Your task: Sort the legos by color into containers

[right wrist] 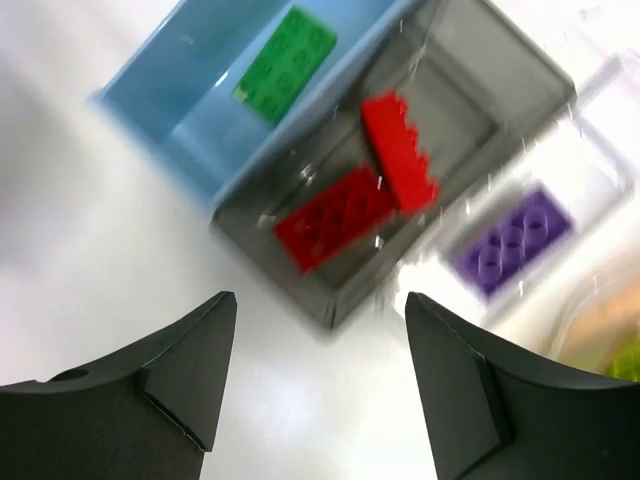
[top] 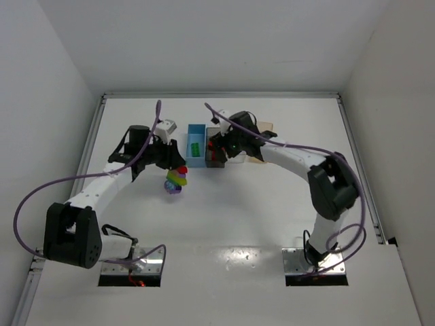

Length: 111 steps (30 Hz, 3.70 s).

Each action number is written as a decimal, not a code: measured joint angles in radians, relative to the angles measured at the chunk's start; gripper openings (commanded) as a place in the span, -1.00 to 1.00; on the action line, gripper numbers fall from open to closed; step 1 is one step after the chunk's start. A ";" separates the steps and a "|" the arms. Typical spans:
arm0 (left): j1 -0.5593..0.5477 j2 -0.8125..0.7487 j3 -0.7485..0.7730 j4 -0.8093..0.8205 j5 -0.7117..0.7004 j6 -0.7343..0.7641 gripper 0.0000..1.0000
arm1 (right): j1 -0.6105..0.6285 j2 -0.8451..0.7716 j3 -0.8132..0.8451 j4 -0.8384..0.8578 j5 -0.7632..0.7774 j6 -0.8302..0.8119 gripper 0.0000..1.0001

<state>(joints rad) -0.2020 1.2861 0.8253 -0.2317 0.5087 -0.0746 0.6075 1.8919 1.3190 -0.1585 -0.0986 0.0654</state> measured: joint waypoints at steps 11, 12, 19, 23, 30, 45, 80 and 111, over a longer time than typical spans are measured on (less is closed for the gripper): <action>0.194 0.080 0.014 0.190 0.103 -0.385 -0.91 | -0.006 -0.259 -0.106 0.076 -0.254 0.217 0.39; 0.207 0.095 0.020 0.191 0.107 -0.420 -0.91 | 0.003 -0.251 -0.106 0.080 -0.264 0.232 0.39; 0.252 0.128 0.077 0.200 0.109 -0.575 -0.91 | 0.071 -0.156 -0.106 0.104 -0.277 0.295 0.46; 0.258 0.128 0.081 0.203 0.109 -0.614 -0.94 | 0.136 -0.115 -0.082 0.093 -0.256 0.301 0.48; 0.261 0.126 0.081 0.203 0.107 -0.642 -0.94 | 0.211 -0.070 0.005 0.087 -0.191 0.301 0.60; 0.293 0.112 0.065 0.243 0.132 -0.699 -1.00 | 0.256 0.020 0.079 0.090 -0.057 0.329 0.62; 0.427 0.066 -0.039 0.380 0.188 -0.826 -1.00 | 0.287 -0.008 -0.038 0.125 -0.077 0.312 -1.00; -0.053 0.568 0.584 -0.076 -0.193 -0.250 -0.46 | -0.181 -0.472 -0.206 -0.160 0.048 0.059 -0.98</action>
<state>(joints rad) -0.2550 1.8542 1.4090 -0.3073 0.3153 -0.3244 0.4263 1.4197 1.1126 -0.3187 -0.0502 0.1242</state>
